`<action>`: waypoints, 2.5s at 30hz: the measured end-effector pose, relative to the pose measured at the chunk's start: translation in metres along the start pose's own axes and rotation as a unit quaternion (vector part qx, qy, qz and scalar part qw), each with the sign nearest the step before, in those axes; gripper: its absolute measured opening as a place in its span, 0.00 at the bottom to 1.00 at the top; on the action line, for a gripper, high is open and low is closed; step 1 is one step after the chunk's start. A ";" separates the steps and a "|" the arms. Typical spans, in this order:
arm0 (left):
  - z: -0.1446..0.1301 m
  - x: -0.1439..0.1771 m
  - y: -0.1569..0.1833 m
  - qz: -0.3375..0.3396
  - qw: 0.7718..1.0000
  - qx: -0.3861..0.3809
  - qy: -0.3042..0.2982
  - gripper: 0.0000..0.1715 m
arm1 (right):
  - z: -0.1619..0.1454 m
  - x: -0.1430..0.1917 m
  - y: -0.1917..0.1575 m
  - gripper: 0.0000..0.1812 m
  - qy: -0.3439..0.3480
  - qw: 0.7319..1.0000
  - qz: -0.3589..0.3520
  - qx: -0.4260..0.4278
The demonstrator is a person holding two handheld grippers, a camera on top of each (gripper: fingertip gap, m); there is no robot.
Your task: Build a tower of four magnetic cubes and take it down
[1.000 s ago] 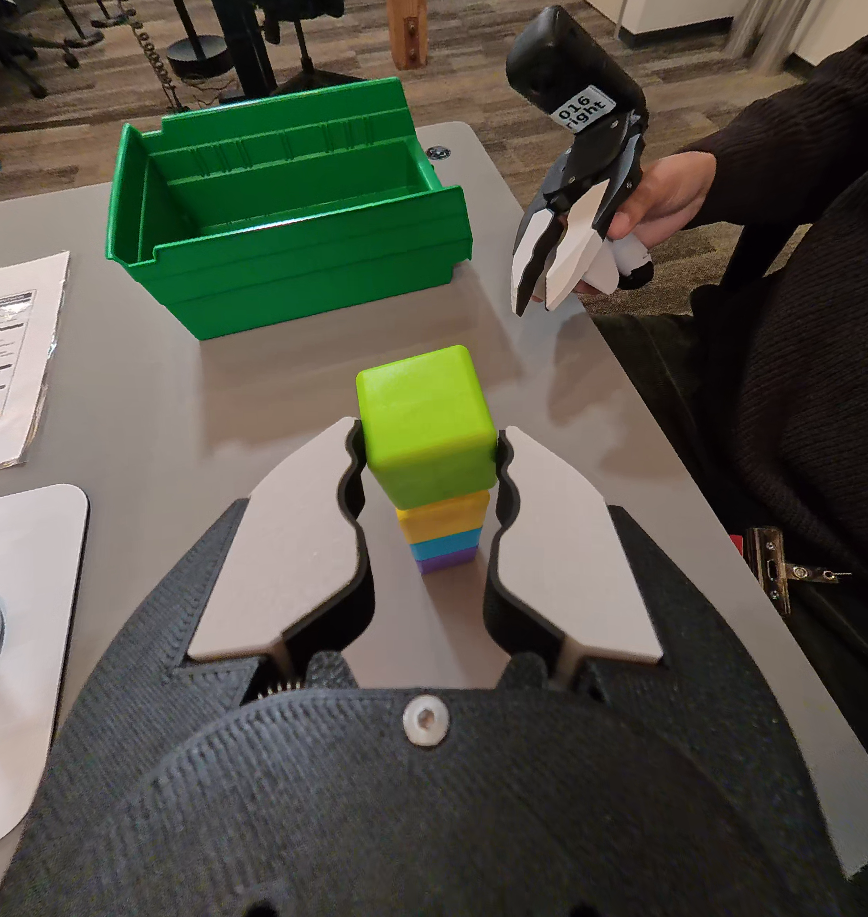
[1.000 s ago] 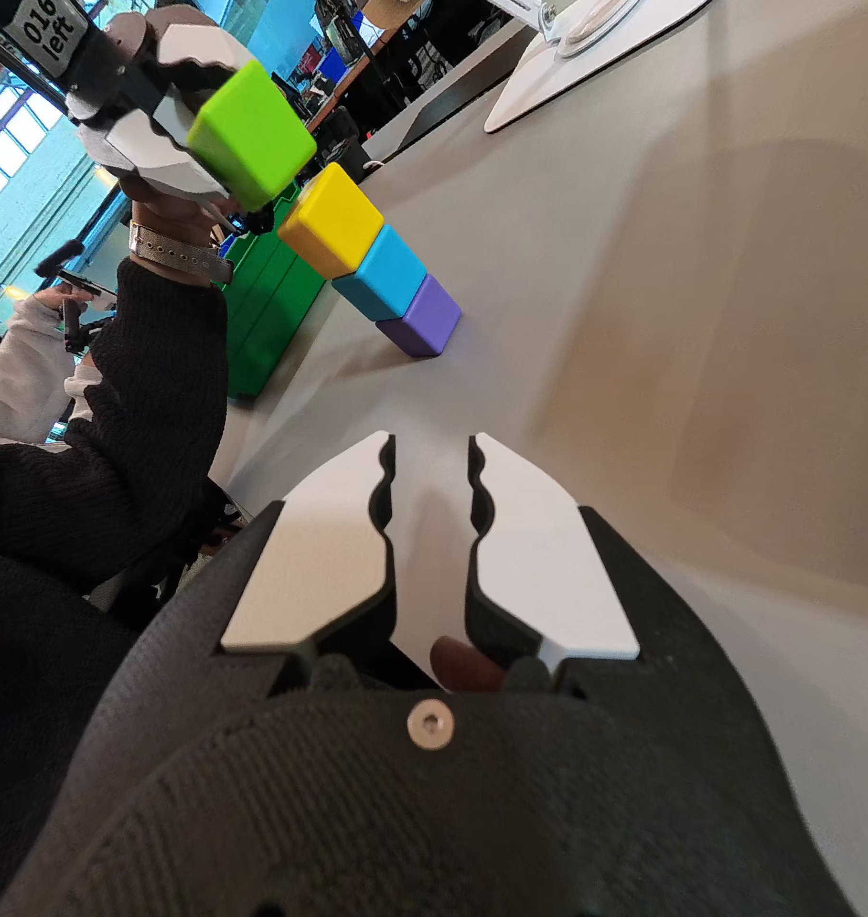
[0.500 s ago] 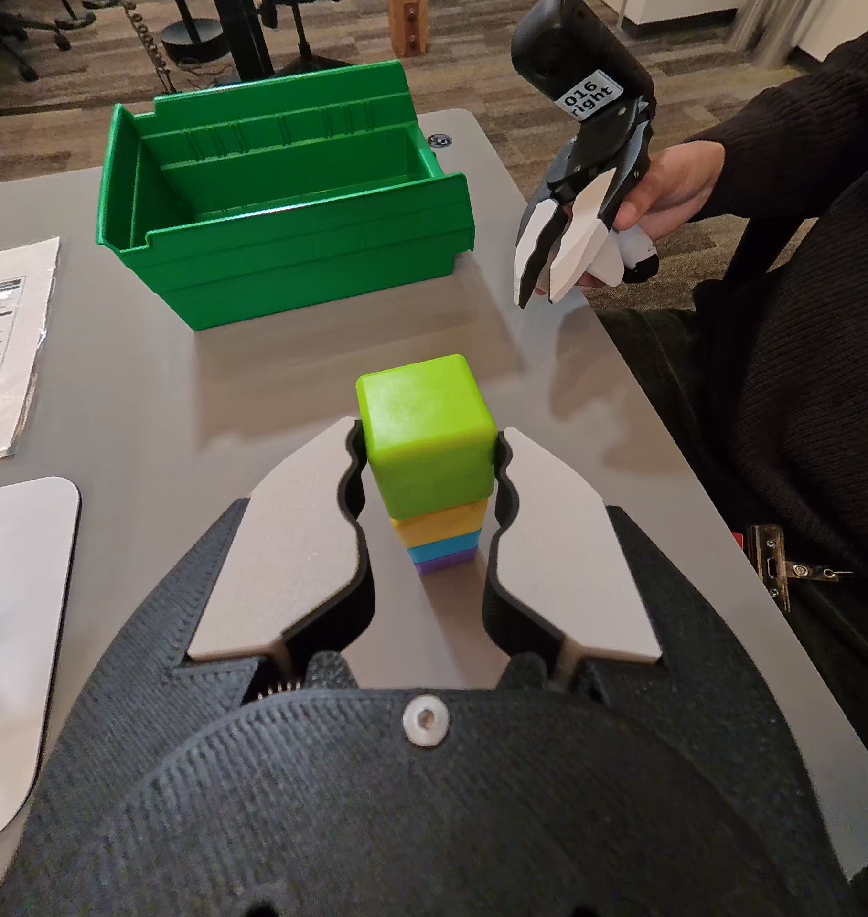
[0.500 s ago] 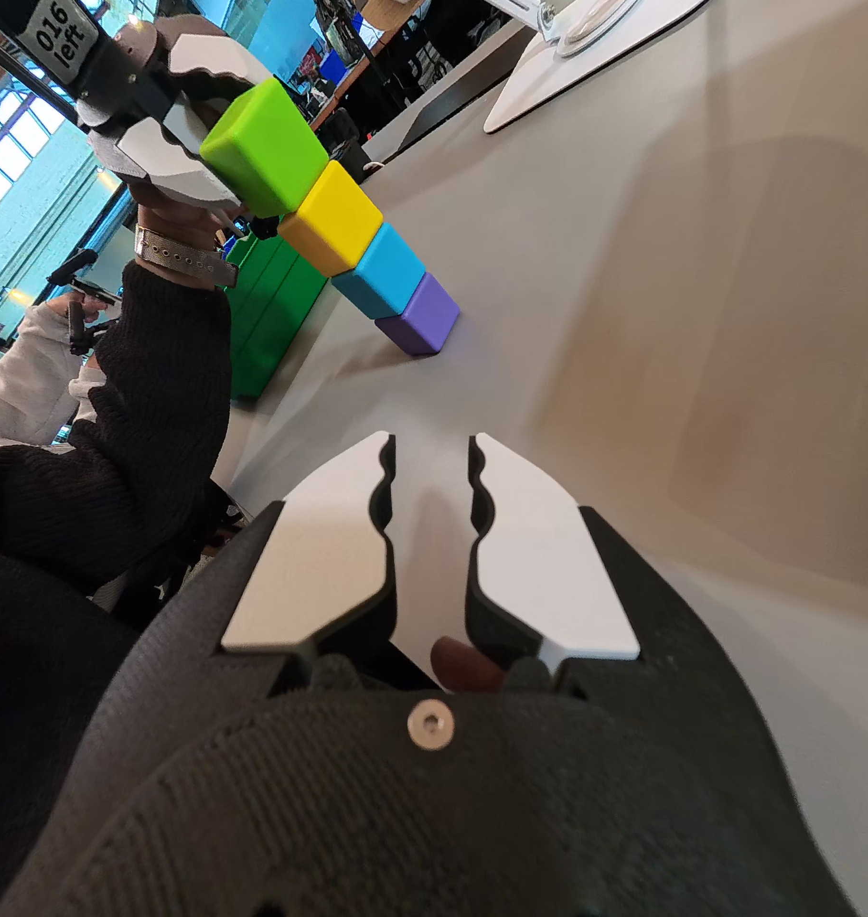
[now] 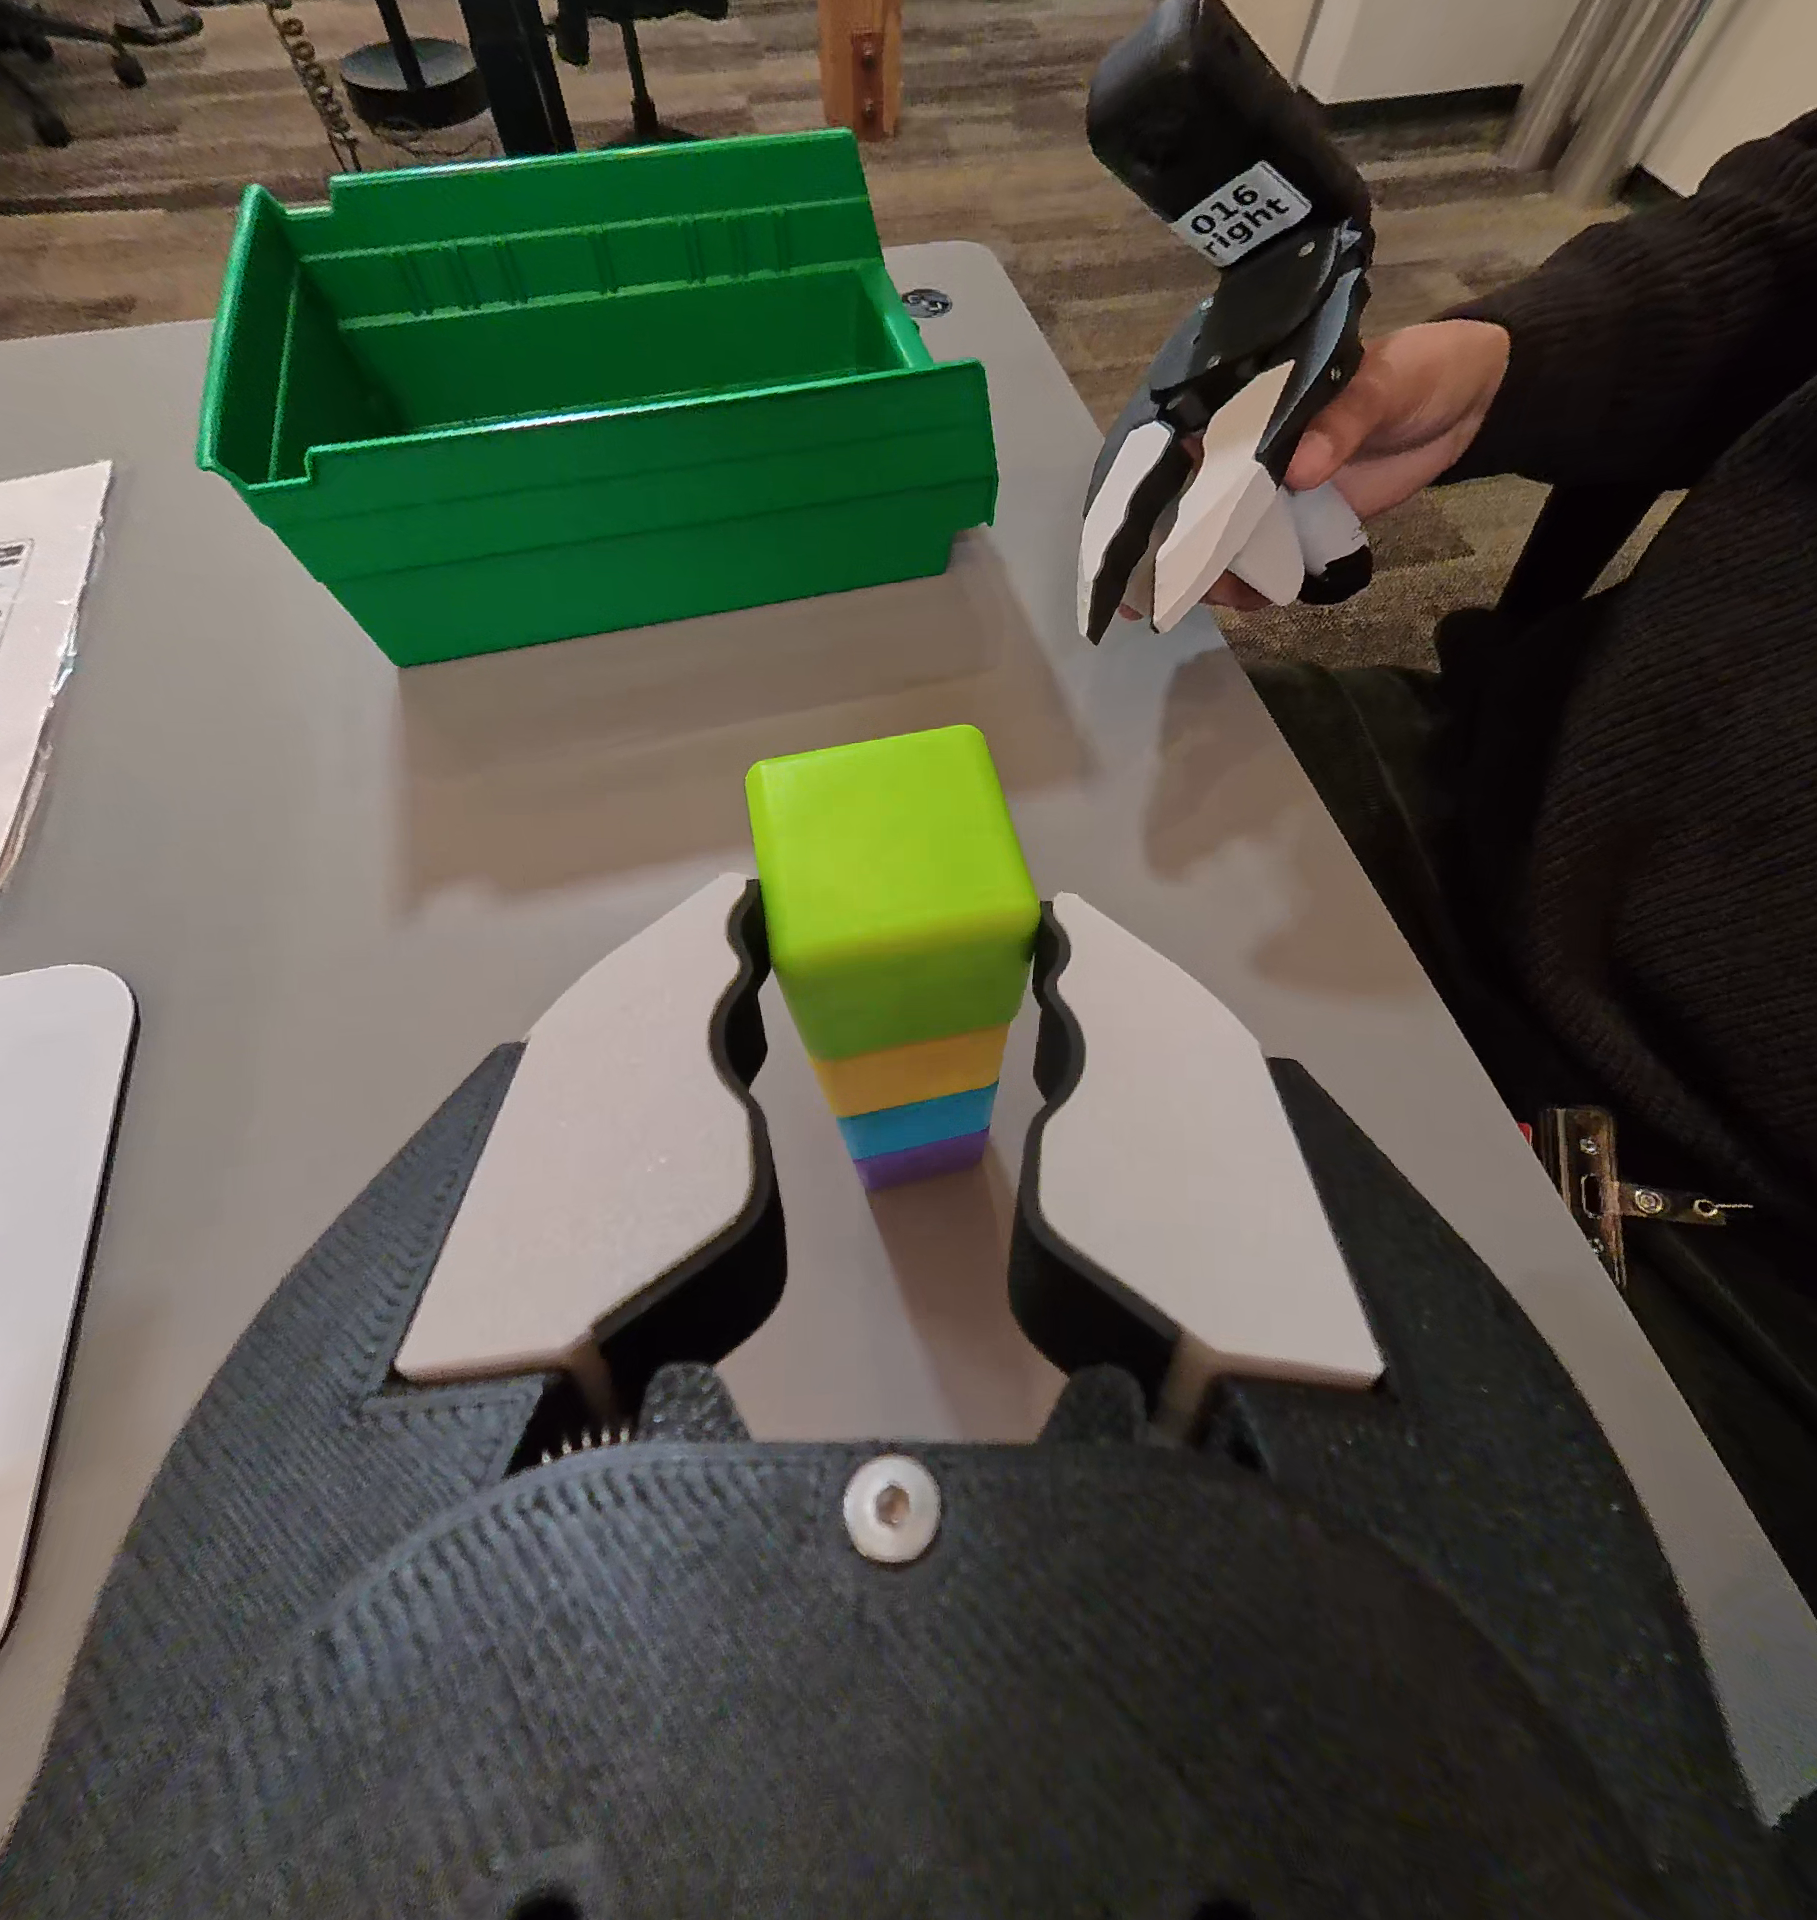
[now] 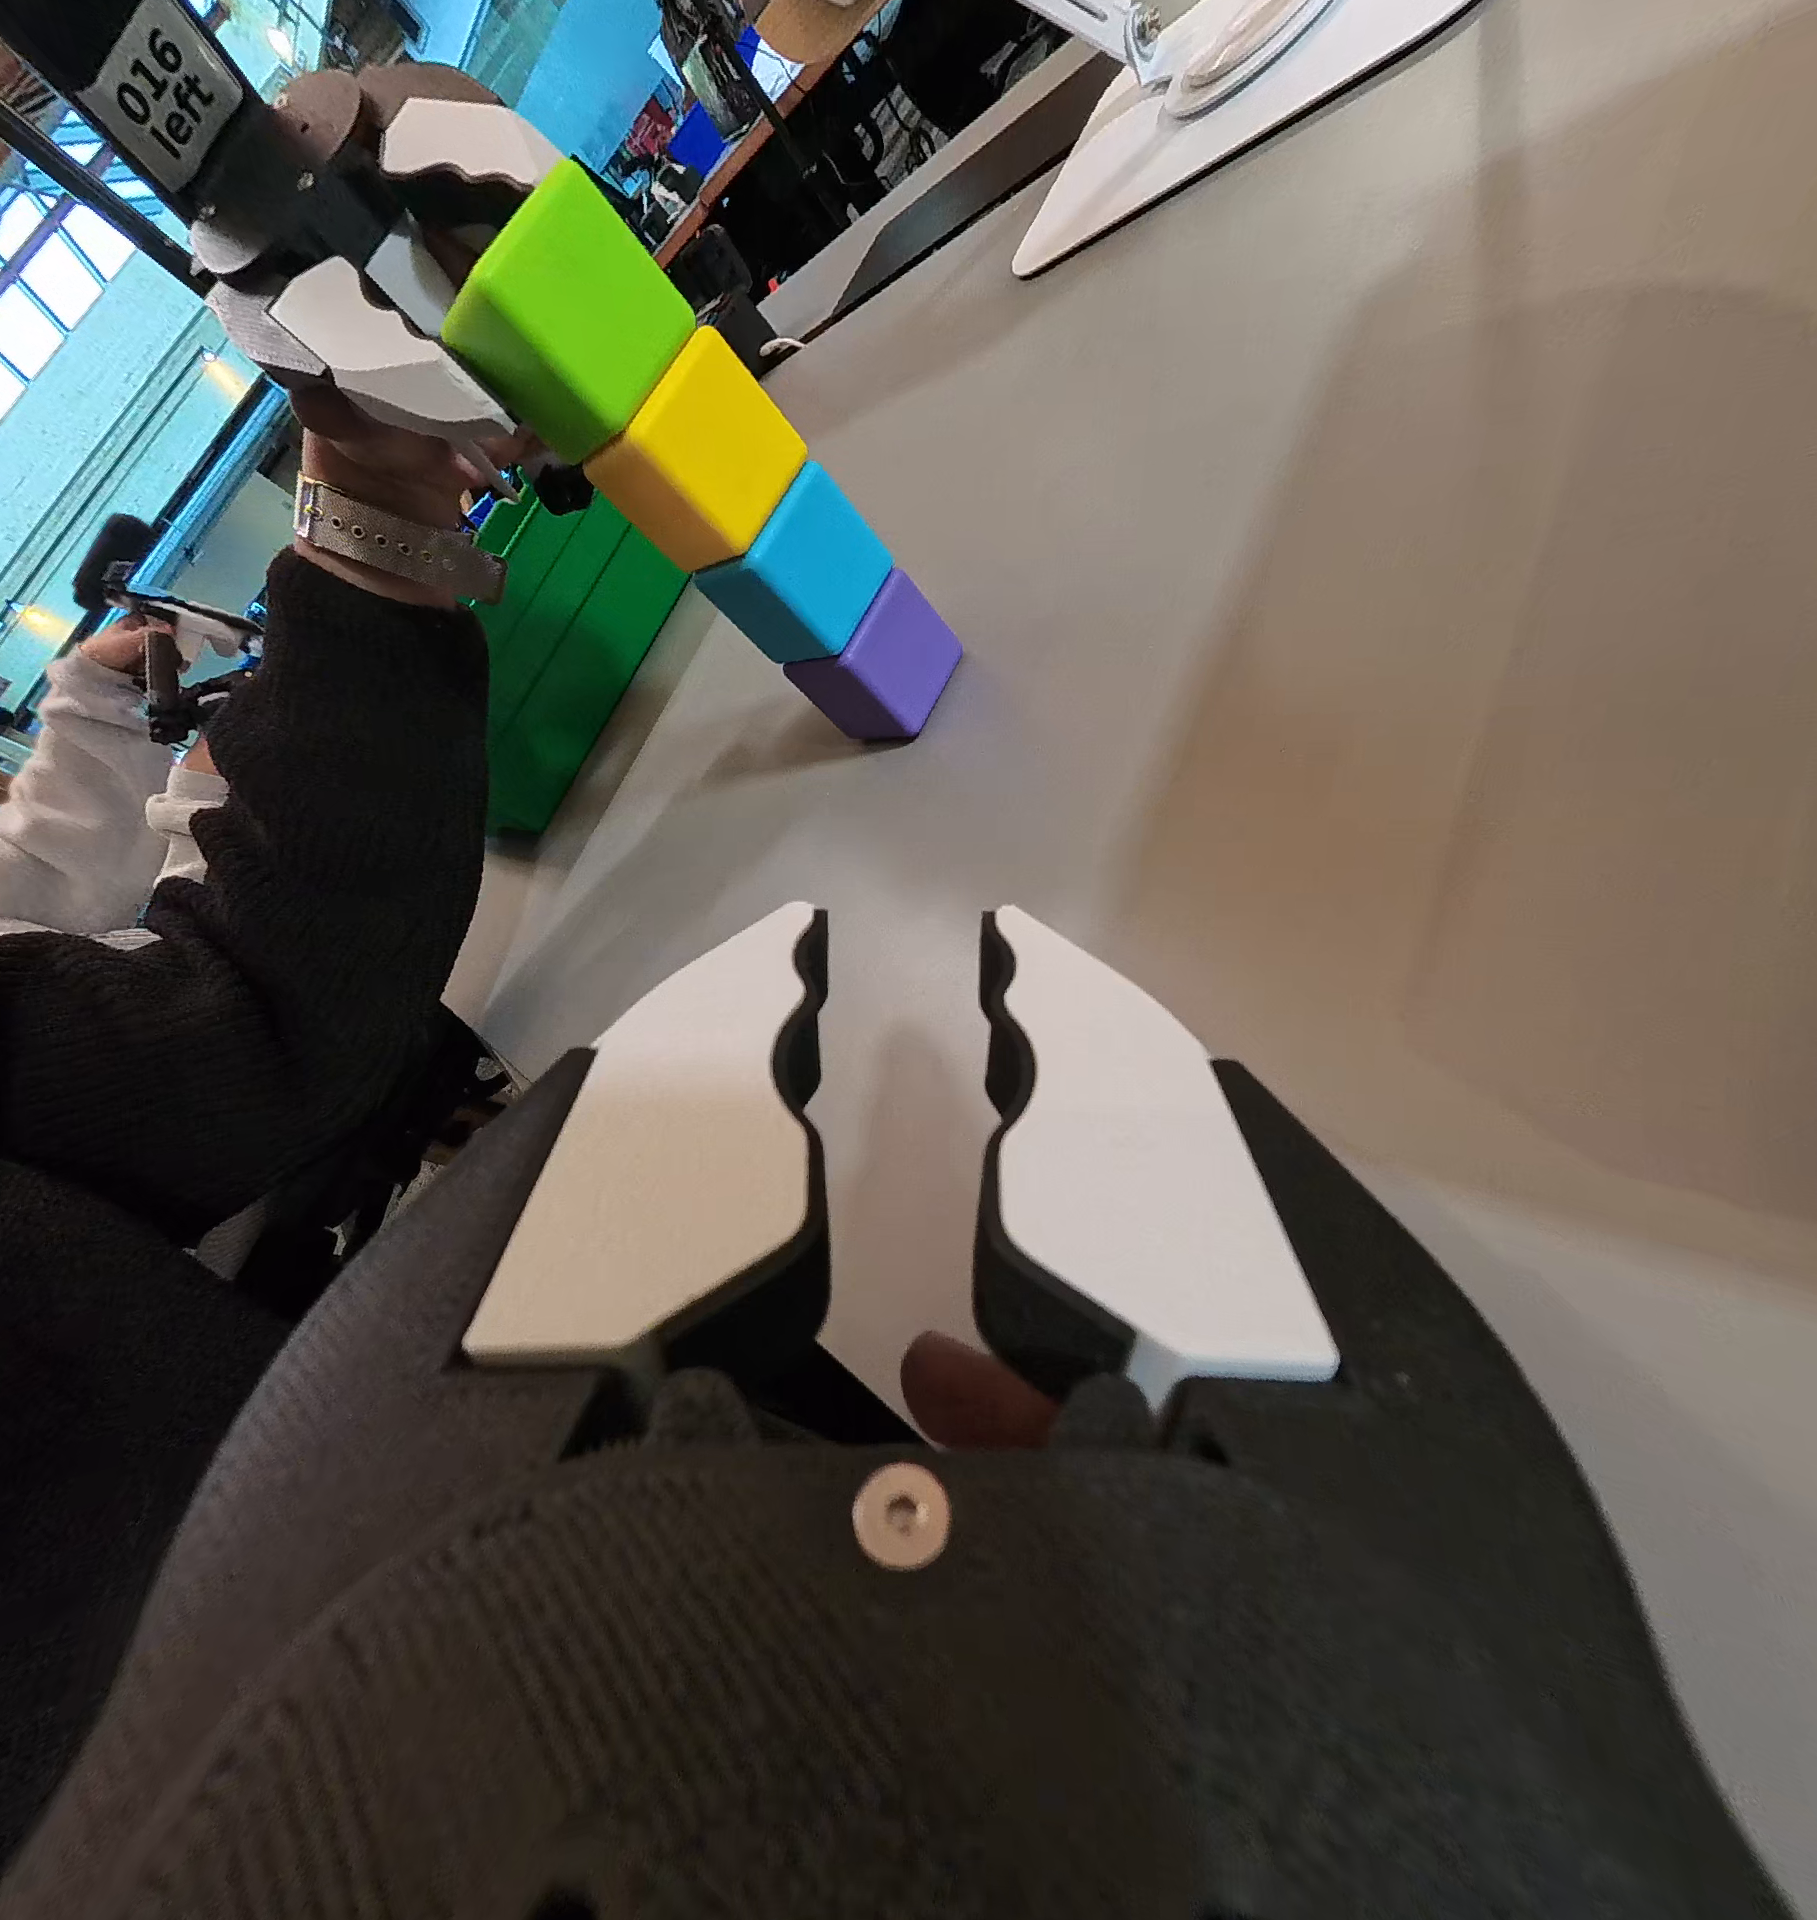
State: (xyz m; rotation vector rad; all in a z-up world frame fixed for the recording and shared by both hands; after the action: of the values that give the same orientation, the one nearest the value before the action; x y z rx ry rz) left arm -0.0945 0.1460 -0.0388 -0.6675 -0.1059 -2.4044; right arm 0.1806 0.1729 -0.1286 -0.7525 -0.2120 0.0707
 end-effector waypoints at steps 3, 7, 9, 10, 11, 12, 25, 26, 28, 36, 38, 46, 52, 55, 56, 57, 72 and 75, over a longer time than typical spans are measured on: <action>-0.001 0.001 0.000 0.000 1.000 0.003 0.000 0.30 | 0.000 0.000 0.000 0.16 -0.001 1.000 0.000 -0.001; -0.001 0.002 -0.001 0.003 1.000 0.007 -0.001 0.30 | -0.001 0.000 0.000 0.16 -0.001 1.000 0.000 0.000; -0.001 0.002 -0.001 0.004 1.000 0.005 -0.002 0.30 | -0.001 0.000 0.000 0.16 -0.002 1.000 0.000 -0.001; -0.001 0.002 0.000 0.005 1.000 0.004 -0.003 0.30 | -0.001 0.000 0.000 0.16 -0.002 1.000 0.000 -0.001; -0.001 0.002 0.000 0.006 1.000 0.002 -0.004 0.30 | -0.001 0.000 0.000 0.16 -0.002 1.000 0.000 -0.001; -0.001 0.001 0.000 0.014 1.000 -0.001 -0.003 0.31 | -0.001 0.000 0.000 0.16 -0.002 1.000 0.000 -0.001; 0.009 0.011 -0.001 0.038 0.999 0.005 0.028 0.42 | -0.001 0.000 0.000 0.16 -0.004 1.000 0.001 -0.002; 0.010 0.012 0.000 0.039 0.999 0.005 0.031 0.42 | -0.001 0.000 0.000 0.16 -0.004 1.000 0.002 -0.002; 0.012 0.015 0.000 0.041 0.998 0.004 0.036 0.42 | -0.002 0.000 -0.001 0.16 -0.005 1.000 0.002 -0.001; 0.034 0.027 0.010 0.081 0.992 0.003 0.100 0.40 | 0.001 -0.005 -0.006 0.16 -0.005 1.000 0.018 0.003; 0.041 0.032 0.016 0.098 0.987 0.009 0.128 0.40 | 0.003 -0.010 -0.007 0.16 -0.008 1.000 0.026 0.007; 0.040 0.064 0.020 0.264 0.952 0.033 0.153 0.39 | 0.002 -0.041 -0.016 0.15 -0.067 0.994 0.028 0.079; 0.036 0.087 0.021 0.326 0.918 0.115 0.197 0.40 | 0.014 -0.076 -0.025 0.14 -0.064 0.987 0.043 0.139; 0.026 0.077 0.016 0.335 0.903 0.173 0.207 0.41 | 0.046 -0.097 -0.031 0.17 0.007 0.975 0.068 0.212; 0.023 0.073 0.015 0.336 0.898 0.190 0.212 0.41 | 0.060 -0.102 -0.036 0.19 0.047 0.968 0.092 0.227; 0.021 0.070 0.015 0.336 0.892 0.207 0.220 0.41 | 0.076 -0.104 -0.042 0.20 0.089 0.962 0.124 0.225; -0.061 -0.022 0.078 0.326 0.921 0.190 0.099 0.43 | 0.108 -0.112 -0.027 0.29 0.156 0.949 0.196 0.193; -0.065 -0.034 0.066 0.310 0.930 0.182 0.078 0.47 | 0.098 -0.121 -0.018 0.29 0.130 0.954 0.181 0.198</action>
State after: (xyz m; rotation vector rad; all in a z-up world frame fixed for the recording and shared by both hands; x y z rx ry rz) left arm -0.0599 0.0973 -0.1174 -0.2727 -0.2300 -1.7503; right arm 0.0414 0.2089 -0.0663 -0.3851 0.1921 0.3502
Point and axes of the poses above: each gripper's, where its closed fingertips meet, x back along the fingers, z out of its top, y = z × x across the jaws, the point moved 6 cm from there along x, back along the fingers, and after that the axes turned 12 degrees about z, right-handed, at the moved point
